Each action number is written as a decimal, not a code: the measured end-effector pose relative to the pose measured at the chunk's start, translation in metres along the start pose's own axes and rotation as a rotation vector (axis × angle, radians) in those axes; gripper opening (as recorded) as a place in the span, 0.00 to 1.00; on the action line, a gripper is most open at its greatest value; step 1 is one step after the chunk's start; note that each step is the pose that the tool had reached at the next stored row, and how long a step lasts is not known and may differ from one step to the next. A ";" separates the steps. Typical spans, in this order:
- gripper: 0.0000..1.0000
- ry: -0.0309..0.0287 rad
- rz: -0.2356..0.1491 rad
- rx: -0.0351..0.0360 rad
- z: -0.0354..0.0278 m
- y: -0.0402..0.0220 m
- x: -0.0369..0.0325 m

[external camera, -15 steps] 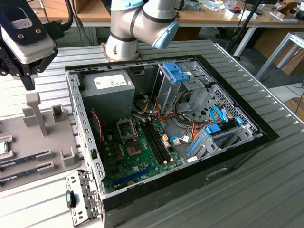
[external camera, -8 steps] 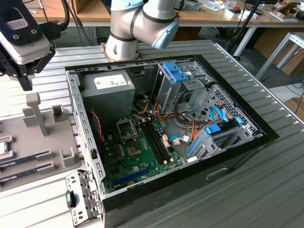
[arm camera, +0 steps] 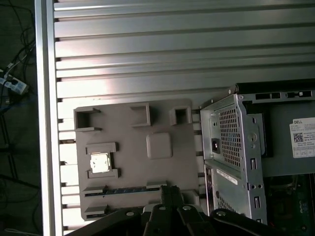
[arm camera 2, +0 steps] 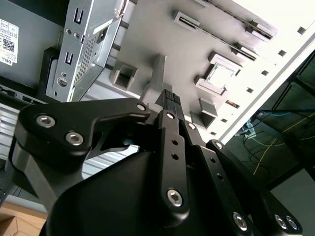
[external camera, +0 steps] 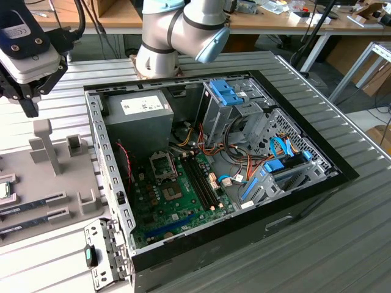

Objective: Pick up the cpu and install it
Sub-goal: 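Reach for the cpu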

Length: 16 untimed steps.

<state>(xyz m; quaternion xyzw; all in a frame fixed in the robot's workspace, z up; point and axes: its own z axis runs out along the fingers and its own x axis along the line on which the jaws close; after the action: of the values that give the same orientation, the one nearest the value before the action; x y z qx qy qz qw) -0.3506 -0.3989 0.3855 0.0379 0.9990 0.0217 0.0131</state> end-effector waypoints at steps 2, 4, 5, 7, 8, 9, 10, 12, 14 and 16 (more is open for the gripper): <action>0.11 0.0001 0.000 0.0001 0.0000 -0.0001 0.0017; 0.11 0.0000 0.000 0.0000 0.0002 -0.0003 0.0036; 0.11 0.0000 0.000 0.0000 0.0002 -0.0004 0.0045; 0.11 0.0000 0.000 0.0000 0.0003 -0.0004 0.0054; 0.11 0.0000 0.000 0.0000 0.0003 -0.0005 0.0059; 0.11 0.0001 0.000 0.0000 0.0003 -0.0005 0.0064; 0.11 0.0001 0.000 0.0000 0.0004 -0.0005 0.0068; 0.11 0.0001 0.000 0.0001 0.0005 -0.0006 0.0079; 0.11 0.0000 0.000 0.0000 0.0006 -0.0007 0.0087; 0.11 0.0000 0.000 0.0000 0.0007 -0.0007 0.0096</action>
<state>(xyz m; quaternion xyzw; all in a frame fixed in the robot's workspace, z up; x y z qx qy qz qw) -0.3603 -0.3989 0.3846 0.0379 0.9990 0.0217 0.0131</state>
